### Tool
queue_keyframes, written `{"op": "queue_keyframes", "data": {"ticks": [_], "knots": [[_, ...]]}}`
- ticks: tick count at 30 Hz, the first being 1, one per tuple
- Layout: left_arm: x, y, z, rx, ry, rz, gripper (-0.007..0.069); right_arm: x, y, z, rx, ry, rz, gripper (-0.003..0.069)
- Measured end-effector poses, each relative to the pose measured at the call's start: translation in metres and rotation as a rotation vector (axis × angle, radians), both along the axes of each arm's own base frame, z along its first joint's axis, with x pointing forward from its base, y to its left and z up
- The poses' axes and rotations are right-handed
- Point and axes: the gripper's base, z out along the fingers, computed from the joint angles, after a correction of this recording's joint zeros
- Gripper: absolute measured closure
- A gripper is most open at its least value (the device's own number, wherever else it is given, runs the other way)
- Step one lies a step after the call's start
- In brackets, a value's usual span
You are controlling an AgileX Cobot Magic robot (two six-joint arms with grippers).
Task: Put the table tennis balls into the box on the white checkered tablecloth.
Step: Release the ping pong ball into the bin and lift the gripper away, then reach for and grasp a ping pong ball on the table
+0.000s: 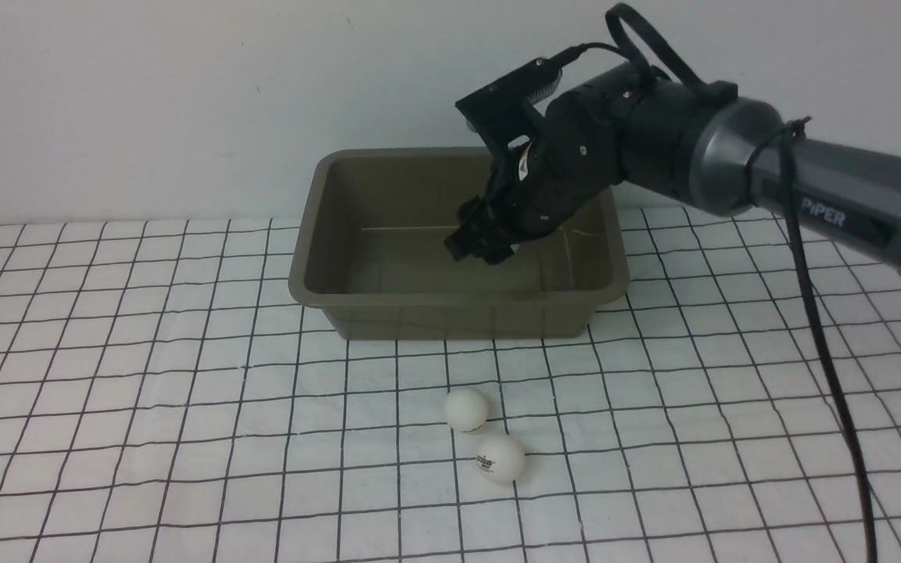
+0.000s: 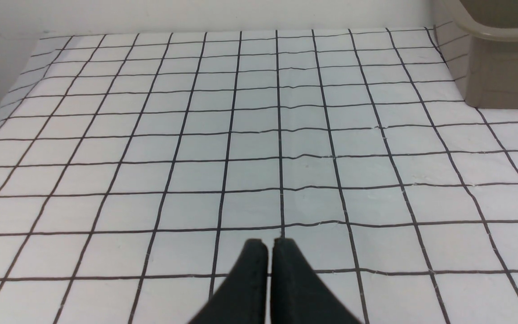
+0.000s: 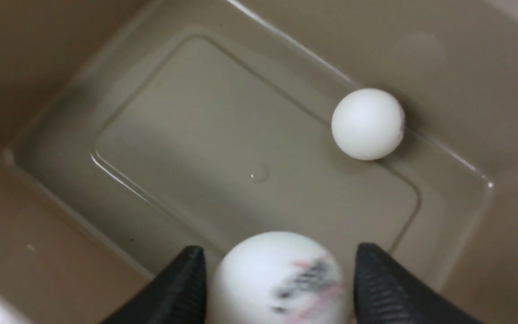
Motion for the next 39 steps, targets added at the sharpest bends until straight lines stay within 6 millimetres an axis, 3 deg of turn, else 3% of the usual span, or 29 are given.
{"op": "queue_keyframes", "data": {"ticks": [4,10,13,17,22,30,39], "knots": [[0.000,0.000,0.000,0.000,0.000,0.000,0.0629,0.000,0.000,-0.002,-0.003,0.004,0.000,0.0185],[0.000,0.000,0.000,0.000,0.000,0.000,0.0629,-0.010,-0.006,0.017,-0.017,0.042,-0.011,0.0168],[0.000,0.000,0.000,0.000,0.000,0.000,0.0629,-0.028,-0.013,0.042,-0.006,0.130,-0.018,0.0167],[0.000,0.000,0.000,0.000,0.000,0.000,0.0629,-0.043,-0.012,0.047,0.005,0.242,0.007,0.0167],[0.000,0.000,0.000,0.000,0.000,0.000,0.0629,-0.068,0.007,0.043,-0.019,0.381,0.100,0.0167],[0.000,0.000,0.000,0.000,0.000,0.000,0.0629,-0.094,0.046,0.035,-0.051,0.366,0.177,0.0167],[0.000,0.000,0.000,0.000,0.000,0.000,0.0629,-0.087,0.057,-0.012,-0.184,0.397,0.133,0.0167]]}}
